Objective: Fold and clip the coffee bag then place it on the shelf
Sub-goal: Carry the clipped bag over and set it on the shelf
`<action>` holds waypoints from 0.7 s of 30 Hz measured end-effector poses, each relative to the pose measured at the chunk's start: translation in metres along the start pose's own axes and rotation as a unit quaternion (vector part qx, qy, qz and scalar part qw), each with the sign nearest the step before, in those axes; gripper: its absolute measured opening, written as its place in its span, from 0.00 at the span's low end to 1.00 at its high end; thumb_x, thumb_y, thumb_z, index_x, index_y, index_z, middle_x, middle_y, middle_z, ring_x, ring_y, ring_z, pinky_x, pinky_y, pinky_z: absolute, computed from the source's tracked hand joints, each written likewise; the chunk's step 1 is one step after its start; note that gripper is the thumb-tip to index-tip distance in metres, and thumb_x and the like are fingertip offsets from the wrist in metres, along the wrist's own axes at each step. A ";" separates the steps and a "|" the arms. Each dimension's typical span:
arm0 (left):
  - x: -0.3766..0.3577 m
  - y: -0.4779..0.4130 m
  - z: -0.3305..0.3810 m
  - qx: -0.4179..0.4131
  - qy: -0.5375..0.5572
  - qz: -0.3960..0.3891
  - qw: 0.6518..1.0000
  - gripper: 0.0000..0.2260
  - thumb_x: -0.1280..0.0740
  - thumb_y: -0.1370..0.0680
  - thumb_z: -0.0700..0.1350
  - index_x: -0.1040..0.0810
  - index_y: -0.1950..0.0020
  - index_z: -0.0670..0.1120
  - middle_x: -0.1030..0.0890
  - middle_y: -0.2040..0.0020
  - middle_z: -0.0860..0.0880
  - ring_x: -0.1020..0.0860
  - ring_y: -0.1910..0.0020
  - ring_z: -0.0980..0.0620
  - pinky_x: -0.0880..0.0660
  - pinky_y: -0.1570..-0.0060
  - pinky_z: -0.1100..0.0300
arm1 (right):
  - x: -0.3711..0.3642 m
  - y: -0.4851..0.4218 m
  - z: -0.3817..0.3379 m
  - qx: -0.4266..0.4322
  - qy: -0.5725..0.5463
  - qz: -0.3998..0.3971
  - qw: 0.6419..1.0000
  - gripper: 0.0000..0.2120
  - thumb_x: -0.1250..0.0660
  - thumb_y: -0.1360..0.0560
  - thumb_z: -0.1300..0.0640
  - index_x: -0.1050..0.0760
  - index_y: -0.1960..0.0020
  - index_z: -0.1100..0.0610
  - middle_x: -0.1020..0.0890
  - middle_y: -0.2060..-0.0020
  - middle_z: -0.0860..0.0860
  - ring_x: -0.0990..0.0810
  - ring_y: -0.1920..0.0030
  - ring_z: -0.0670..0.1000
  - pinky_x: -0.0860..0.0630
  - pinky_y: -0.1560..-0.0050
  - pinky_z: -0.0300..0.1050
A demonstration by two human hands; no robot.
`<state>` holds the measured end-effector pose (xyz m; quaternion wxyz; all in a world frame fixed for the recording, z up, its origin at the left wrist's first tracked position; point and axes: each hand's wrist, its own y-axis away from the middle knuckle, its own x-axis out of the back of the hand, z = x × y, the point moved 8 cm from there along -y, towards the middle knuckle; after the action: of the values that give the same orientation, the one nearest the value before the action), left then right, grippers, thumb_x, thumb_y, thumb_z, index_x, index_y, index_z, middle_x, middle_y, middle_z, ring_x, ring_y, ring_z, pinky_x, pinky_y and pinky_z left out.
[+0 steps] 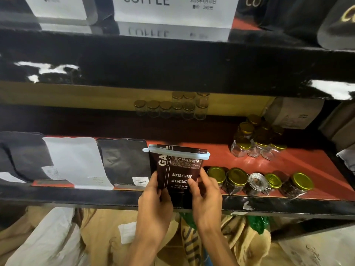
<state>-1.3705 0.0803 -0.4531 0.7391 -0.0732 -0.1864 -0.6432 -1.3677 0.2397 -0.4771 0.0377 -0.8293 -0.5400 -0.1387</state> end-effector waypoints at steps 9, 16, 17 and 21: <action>-0.006 0.002 -0.006 0.009 -0.001 -0.007 1.000 0.23 0.40 0.22 0.29 0.28 0.32 0.51 0.21 0.43 0.58 0.23 0.42 0.60 0.33 0.61 0.87 | -0.004 0.003 -0.004 0.027 0.062 -0.029 0.997 0.25 0.37 0.19 0.55 0.37 0.25 0.41 0.29 0.46 0.43 0.28 0.48 0.34 0.28 0.49 0.28; -0.001 0.007 -0.014 0.026 -0.036 0.031 0.999 0.21 0.39 0.23 0.31 0.24 0.35 0.49 0.17 0.45 0.54 0.20 0.44 0.55 0.31 0.62 0.78 | -0.009 0.006 -0.004 0.026 0.122 -0.083 0.989 0.33 0.33 0.22 0.53 0.45 0.24 0.38 0.28 0.42 0.44 0.26 0.40 0.44 0.23 0.37 0.48; 0.001 0.007 -0.013 0.023 -0.039 0.032 0.998 0.20 0.39 0.23 0.31 0.24 0.35 0.48 0.17 0.46 0.54 0.20 0.45 0.55 0.32 0.61 0.78 | -0.009 0.007 -0.005 0.025 0.117 -0.082 0.989 0.32 0.33 0.22 0.54 0.44 0.24 0.38 0.28 0.42 0.44 0.25 0.39 0.44 0.23 0.37 0.49; 0.007 0.012 -0.012 0.014 -0.073 0.035 0.997 0.18 0.39 0.23 0.30 0.23 0.37 0.45 0.18 0.49 0.53 0.20 0.49 0.53 0.31 0.67 0.79 | -0.008 0.010 -0.005 0.007 0.112 -0.081 0.990 0.34 0.33 0.22 0.54 0.46 0.22 0.41 0.29 0.38 0.45 0.28 0.35 0.45 0.26 0.33 0.48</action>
<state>-1.3564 0.0720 -0.4598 0.7465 -0.1160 -0.2459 -0.6073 -1.3625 0.2269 -0.4741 0.0923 -0.7617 -0.5986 -0.2300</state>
